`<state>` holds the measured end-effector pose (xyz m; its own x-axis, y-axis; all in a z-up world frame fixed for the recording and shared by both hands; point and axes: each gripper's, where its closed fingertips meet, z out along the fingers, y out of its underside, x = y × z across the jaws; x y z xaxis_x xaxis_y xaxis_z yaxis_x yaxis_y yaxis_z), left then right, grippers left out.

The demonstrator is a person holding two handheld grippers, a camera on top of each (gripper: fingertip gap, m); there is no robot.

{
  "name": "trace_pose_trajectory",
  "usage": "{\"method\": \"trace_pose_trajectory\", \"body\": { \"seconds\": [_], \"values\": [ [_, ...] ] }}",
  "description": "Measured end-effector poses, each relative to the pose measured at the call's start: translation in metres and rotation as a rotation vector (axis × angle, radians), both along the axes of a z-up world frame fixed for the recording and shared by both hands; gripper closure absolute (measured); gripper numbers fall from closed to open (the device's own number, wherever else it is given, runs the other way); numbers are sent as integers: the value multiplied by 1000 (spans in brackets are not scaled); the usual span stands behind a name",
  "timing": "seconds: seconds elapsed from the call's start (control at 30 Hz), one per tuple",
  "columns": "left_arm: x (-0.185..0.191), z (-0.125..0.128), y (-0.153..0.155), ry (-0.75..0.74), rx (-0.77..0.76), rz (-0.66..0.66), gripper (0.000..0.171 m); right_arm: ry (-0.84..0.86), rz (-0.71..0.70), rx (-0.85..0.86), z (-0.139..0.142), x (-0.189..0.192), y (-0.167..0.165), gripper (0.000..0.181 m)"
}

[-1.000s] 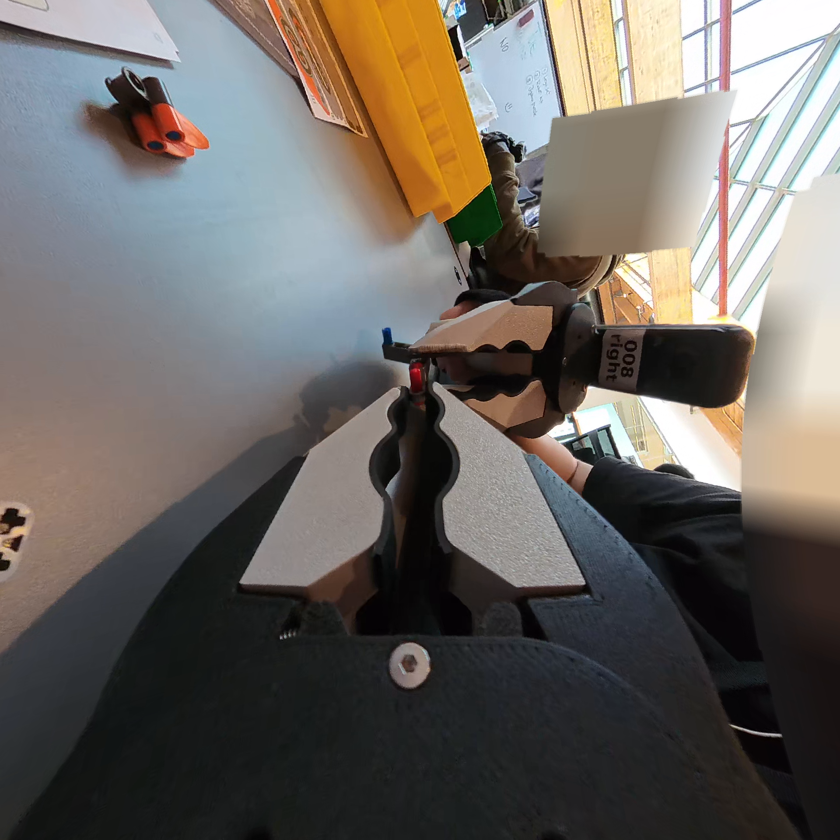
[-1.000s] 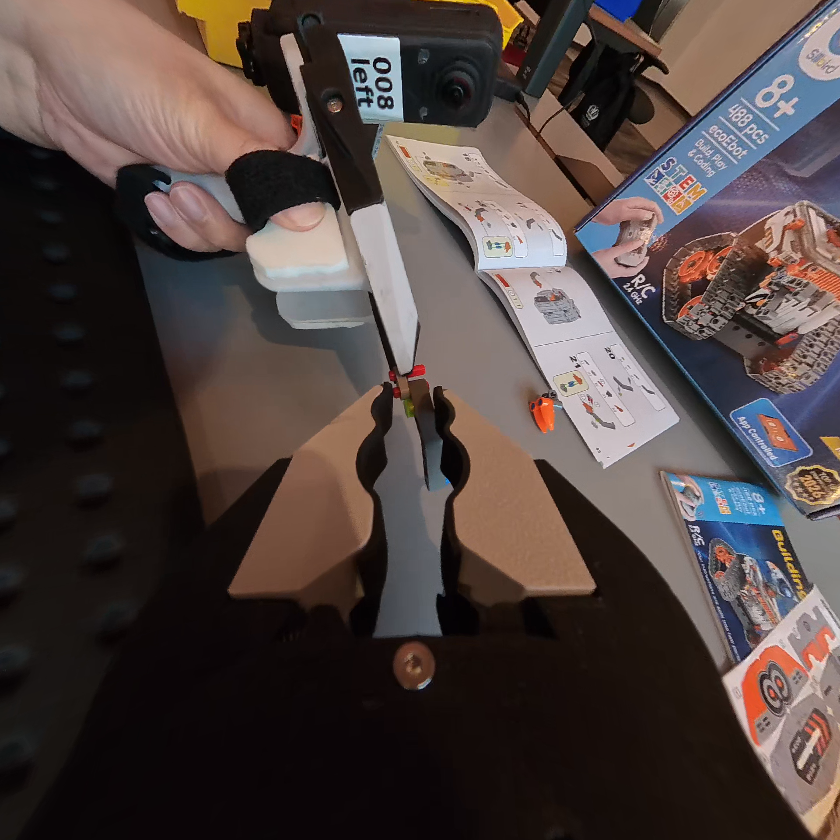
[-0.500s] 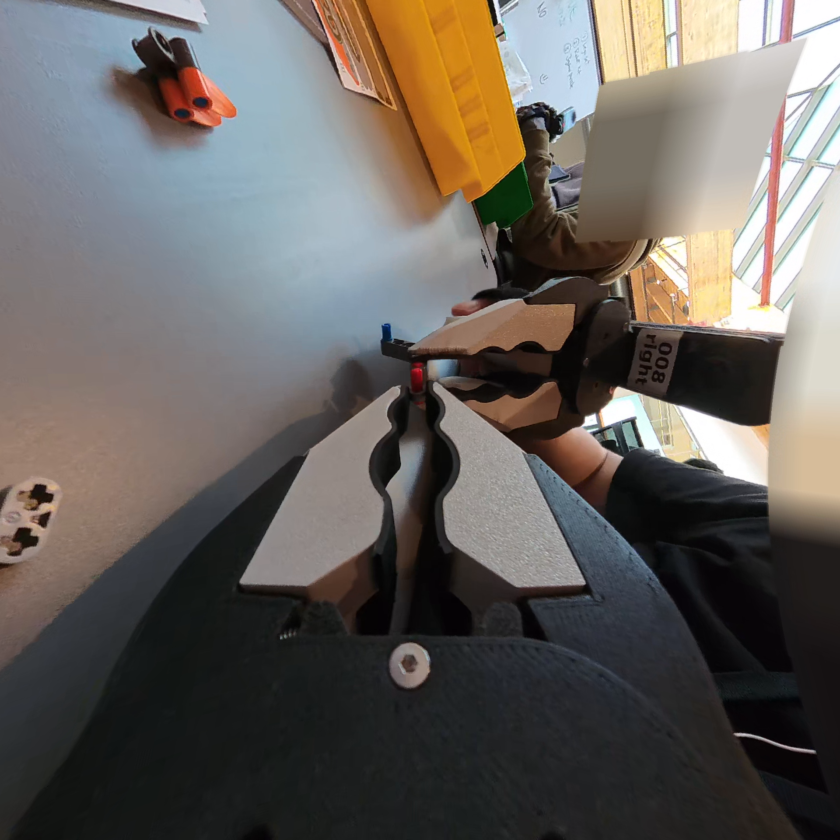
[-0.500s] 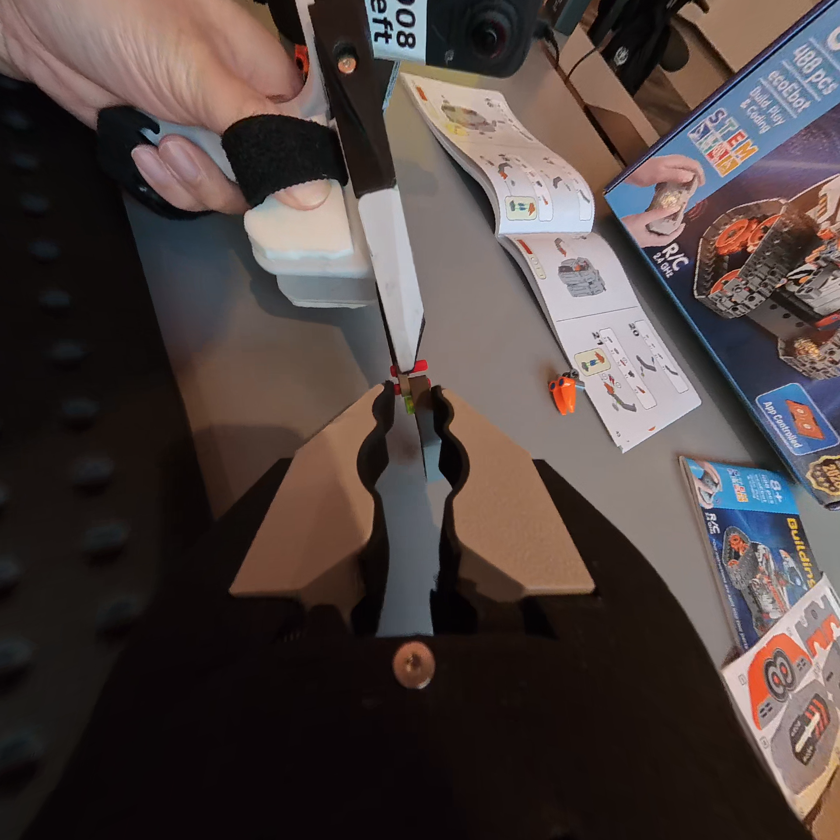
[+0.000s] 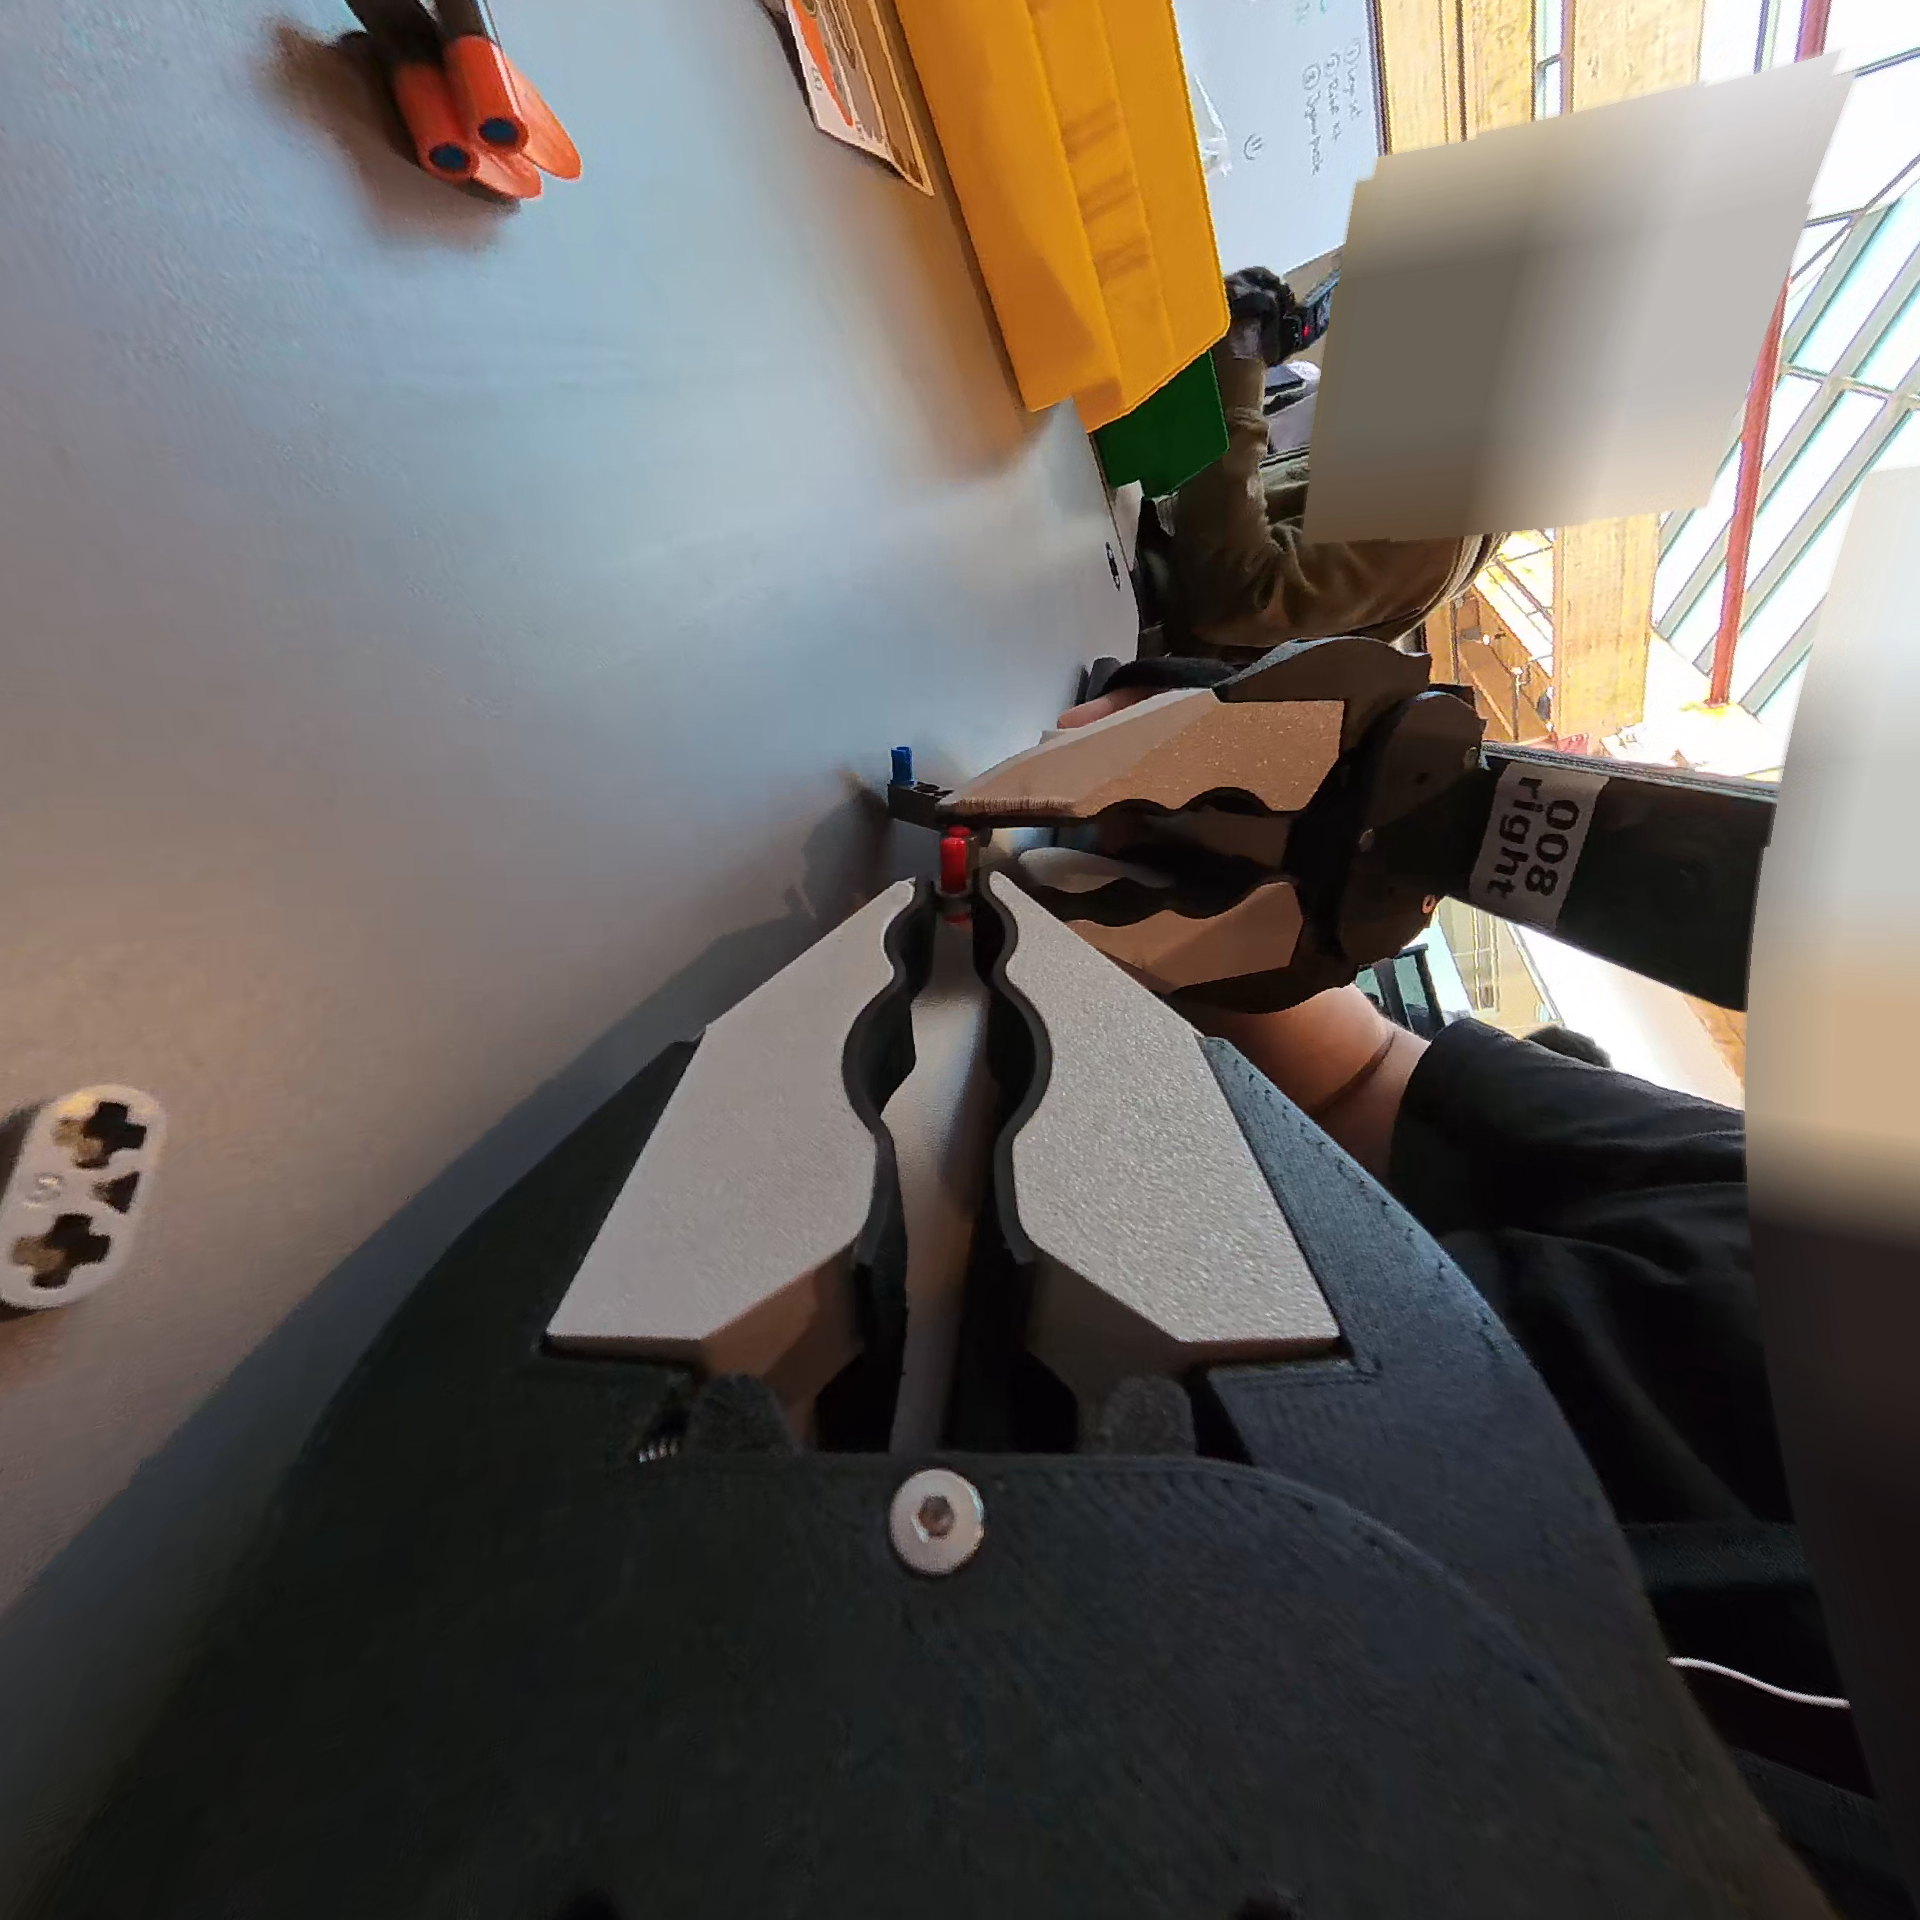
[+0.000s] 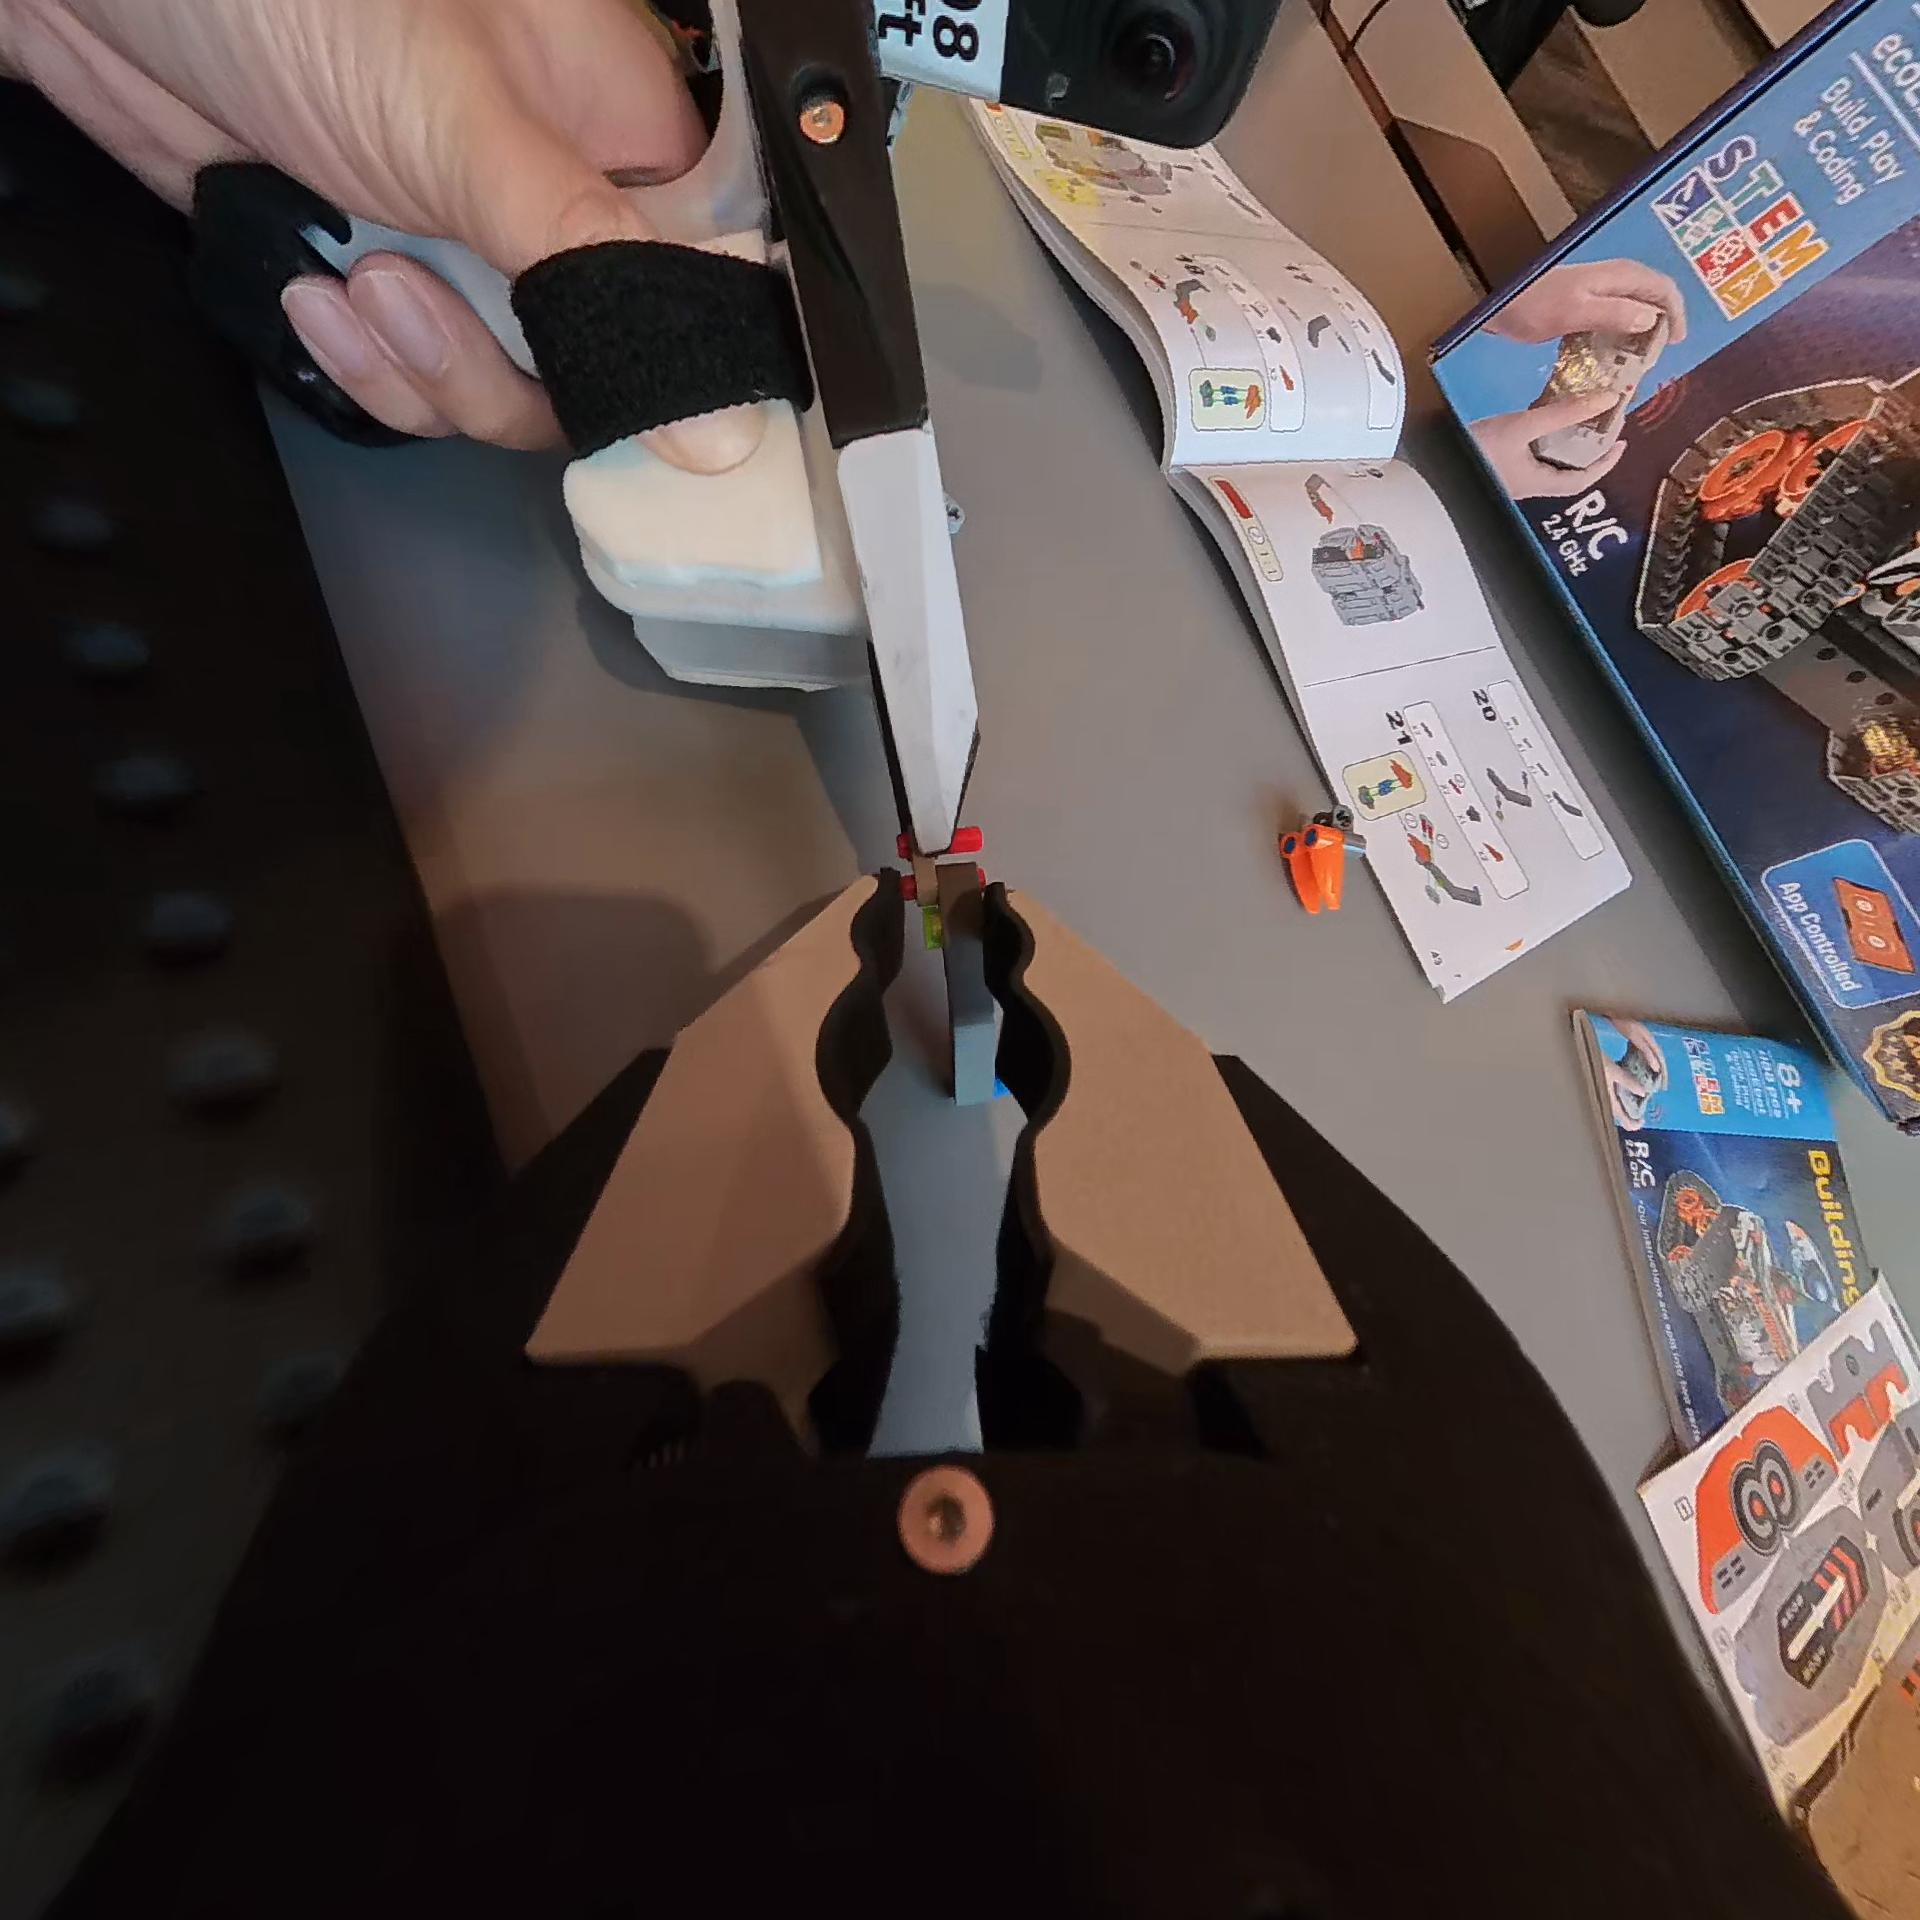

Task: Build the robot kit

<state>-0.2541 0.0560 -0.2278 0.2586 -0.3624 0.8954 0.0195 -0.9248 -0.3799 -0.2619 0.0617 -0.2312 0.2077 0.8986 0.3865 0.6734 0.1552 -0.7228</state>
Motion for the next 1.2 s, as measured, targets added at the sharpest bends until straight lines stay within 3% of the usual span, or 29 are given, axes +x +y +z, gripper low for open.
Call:
{"method": "trace_pose_trajectory", "body": {
  "seconds": [0.93,1.13,1.2],
  "values": [
    [1,0,0,19,34,-2,165,-13,-7,6,0,1,0,168],
    [0,7,2,11,102,-16,166,-21,41,200,8,-1,3,166],
    [-1,1,-1,92,147,-59,165,-59,86,245,1,-3,0,165]
  ]
}}
